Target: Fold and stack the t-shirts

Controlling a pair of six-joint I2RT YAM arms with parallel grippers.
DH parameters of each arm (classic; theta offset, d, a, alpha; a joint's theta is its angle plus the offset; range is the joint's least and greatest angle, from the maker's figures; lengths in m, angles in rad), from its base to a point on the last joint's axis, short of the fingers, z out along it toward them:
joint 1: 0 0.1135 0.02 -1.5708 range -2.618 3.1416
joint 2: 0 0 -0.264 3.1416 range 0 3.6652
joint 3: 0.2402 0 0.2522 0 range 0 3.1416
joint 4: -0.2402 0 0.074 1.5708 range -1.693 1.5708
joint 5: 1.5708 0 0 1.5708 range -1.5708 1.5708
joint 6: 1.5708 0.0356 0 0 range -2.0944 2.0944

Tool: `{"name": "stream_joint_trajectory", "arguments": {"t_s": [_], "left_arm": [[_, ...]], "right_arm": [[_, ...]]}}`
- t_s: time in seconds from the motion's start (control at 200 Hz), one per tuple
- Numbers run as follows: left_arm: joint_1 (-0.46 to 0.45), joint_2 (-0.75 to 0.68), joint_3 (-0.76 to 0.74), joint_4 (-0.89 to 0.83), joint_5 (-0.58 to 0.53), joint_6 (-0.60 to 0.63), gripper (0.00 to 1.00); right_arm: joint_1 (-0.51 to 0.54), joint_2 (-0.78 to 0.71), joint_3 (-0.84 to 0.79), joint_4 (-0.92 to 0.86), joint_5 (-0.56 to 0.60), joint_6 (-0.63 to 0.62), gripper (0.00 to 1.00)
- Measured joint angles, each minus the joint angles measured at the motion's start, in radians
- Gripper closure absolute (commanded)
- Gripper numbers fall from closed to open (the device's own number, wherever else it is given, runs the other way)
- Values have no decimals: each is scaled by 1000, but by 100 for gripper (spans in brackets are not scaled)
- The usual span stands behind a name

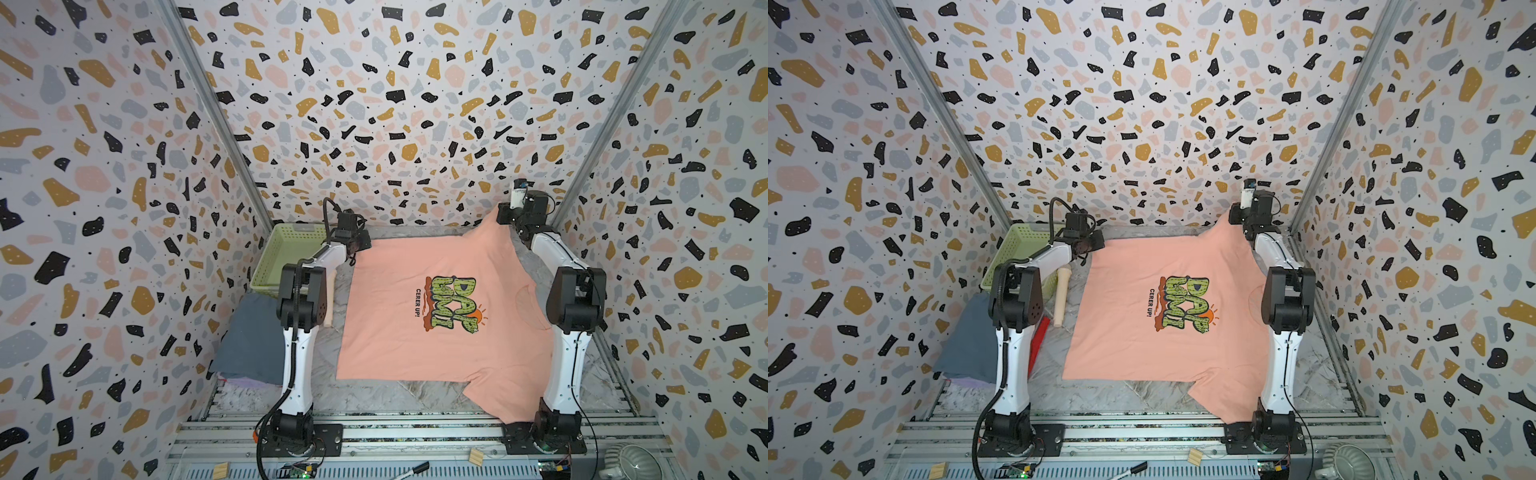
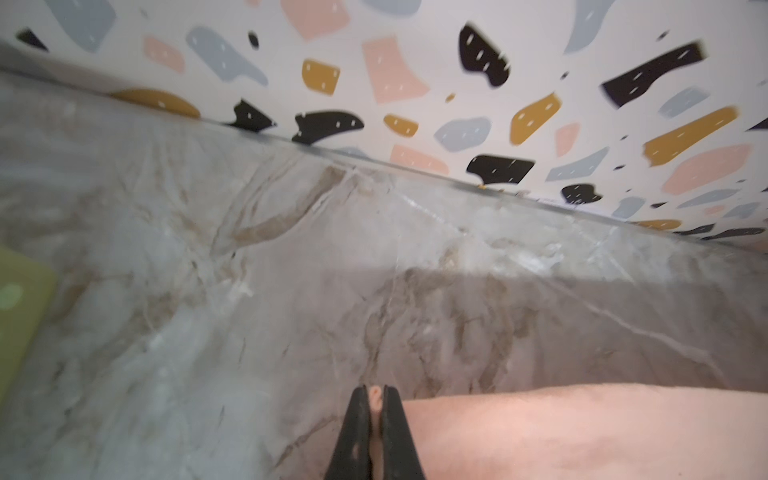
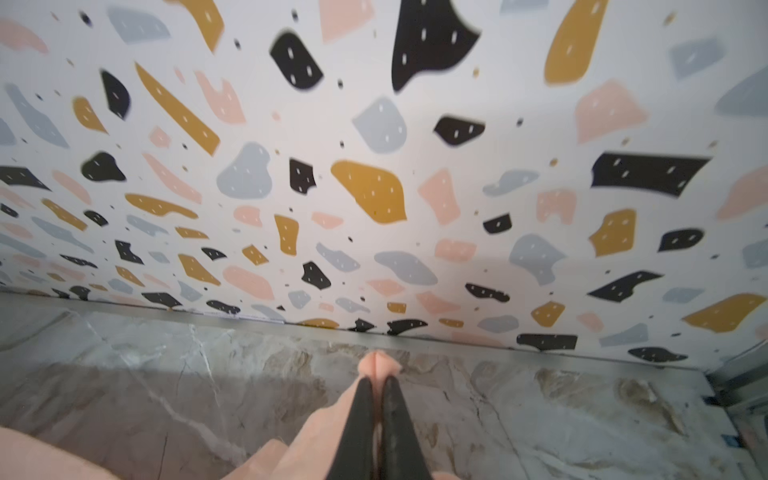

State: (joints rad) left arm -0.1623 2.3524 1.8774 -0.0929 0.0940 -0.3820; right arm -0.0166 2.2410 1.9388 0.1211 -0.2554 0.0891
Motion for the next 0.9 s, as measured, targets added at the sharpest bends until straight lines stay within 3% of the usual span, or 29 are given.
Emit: {"name": "stream_joint_trajectory", "arguments": {"t_s": [0.33, 0.436, 0.571, 0.716, 0.761, 0.771, 0.826, 0.861, 0.901], "left_arm": [[18, -1, 26, 17, 31, -2, 100], [18, -29, -30, 34, 40, -1, 100], [19, -140, -186, 55, 56, 3, 100], [19, -338, -418, 120, 61, 1, 100], [19, -407, -501, 152, 60, -5, 100], [19, -428, -525, 159, 63, -8, 95], [19, -509, -628, 196, 61, -23, 67], [19, -558, -692, 214, 61, -31, 62], [19, -604, -760, 232, 58, -49, 59]], "right_arm": [[-11, 51, 19, -19, -25, 3, 100], [-10, 38, -16, -17, -27, -5, 100], [-10, -70, -180, -12, -27, -23, 100], [-10, -324, -481, 25, -19, -36, 100], [-10, -417, -584, 47, -11, -37, 89], [-10, -439, -607, 50, -8, -37, 83], [-9, -546, -724, 81, 12, -37, 67], [-8, -617, -804, 98, 31, -31, 49], [-7, -676, -873, 110, 50, -26, 38]]}}
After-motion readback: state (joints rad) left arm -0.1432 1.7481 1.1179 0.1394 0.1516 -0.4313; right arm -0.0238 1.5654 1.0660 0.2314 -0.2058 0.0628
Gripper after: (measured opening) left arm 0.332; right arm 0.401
